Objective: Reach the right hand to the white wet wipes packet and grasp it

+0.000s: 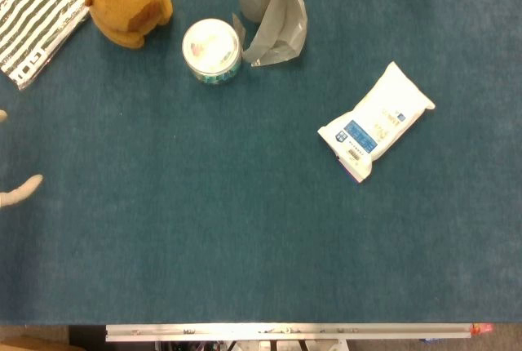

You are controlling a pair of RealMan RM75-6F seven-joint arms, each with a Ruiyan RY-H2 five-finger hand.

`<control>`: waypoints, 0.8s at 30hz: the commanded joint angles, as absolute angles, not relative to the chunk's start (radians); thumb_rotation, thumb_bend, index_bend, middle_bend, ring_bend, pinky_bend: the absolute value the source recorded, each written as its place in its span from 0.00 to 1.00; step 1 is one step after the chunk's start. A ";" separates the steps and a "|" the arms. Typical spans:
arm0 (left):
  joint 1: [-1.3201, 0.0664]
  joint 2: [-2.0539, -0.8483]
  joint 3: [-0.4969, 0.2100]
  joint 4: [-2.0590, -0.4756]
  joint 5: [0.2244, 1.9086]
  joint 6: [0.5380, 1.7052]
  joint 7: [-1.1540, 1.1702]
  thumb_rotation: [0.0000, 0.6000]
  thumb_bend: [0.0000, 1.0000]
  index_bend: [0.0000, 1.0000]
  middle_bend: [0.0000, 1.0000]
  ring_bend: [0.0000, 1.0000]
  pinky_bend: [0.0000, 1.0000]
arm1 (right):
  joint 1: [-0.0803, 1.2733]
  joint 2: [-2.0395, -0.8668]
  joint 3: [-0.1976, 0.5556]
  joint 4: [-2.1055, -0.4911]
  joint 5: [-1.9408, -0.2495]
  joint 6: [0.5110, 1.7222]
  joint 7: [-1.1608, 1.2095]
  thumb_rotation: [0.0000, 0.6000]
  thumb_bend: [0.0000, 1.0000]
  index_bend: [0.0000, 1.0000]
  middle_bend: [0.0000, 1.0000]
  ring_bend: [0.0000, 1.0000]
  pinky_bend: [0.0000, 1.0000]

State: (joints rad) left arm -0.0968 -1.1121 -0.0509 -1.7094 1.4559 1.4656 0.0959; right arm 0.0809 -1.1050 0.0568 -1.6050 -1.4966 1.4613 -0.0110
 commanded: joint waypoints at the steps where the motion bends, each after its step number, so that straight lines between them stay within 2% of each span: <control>1: -0.099 -1.108 -0.052 -1.715 1.451 1.459 0.094 0.63 0.09 0.25 0.24 0.20 0.26 | 0.083 -1.107 0.057 -1.604 -1.497 1.459 -0.010 1.00 0.00 0.41 0.49 0.34 0.40; 4: -0.103 -1.108 -0.056 -1.716 1.445 1.453 0.088 0.66 0.09 0.25 0.24 0.20 0.26 | 0.086 -1.108 0.058 -1.605 -1.499 1.456 -0.007 1.00 0.00 0.41 0.49 0.34 0.40; 14: -0.138 -1.083 -0.064 -1.718 1.451 1.391 -0.055 0.66 0.09 0.31 0.30 0.22 0.27 | 0.110 -1.108 0.062 -1.606 -1.519 1.434 0.027 1.00 0.00 0.41 0.49 0.34 0.40; 17: -0.156 -1.078 -0.065 -1.713 1.462 1.362 -0.123 0.68 0.09 0.38 0.38 0.29 0.33 | 0.126 -1.107 0.061 -1.612 -1.530 1.414 0.073 1.00 0.00 0.41 0.50 0.34 0.40; 19: -0.169 -1.076 -0.068 -1.704 1.469 1.345 -0.187 0.74 0.09 0.42 0.43 0.34 0.40 | 0.141 -1.107 0.061 -1.616 -1.539 1.395 0.125 1.00 0.00 0.45 0.52 0.34 0.40; 21: -0.180 -1.074 -0.072 -1.695 1.468 1.325 -0.255 0.84 0.09 0.48 0.52 0.42 0.51 | 0.154 -1.105 0.059 -1.622 -1.545 1.375 0.160 1.00 0.00 0.52 0.56 0.37 0.40; 24: -0.197 -1.060 -0.071 -1.693 1.463 1.282 -0.371 0.84 0.09 0.54 0.59 0.48 0.61 | 0.176 -1.111 0.058 -1.632 -1.560 1.352 0.201 1.00 0.00 0.58 0.61 0.41 0.40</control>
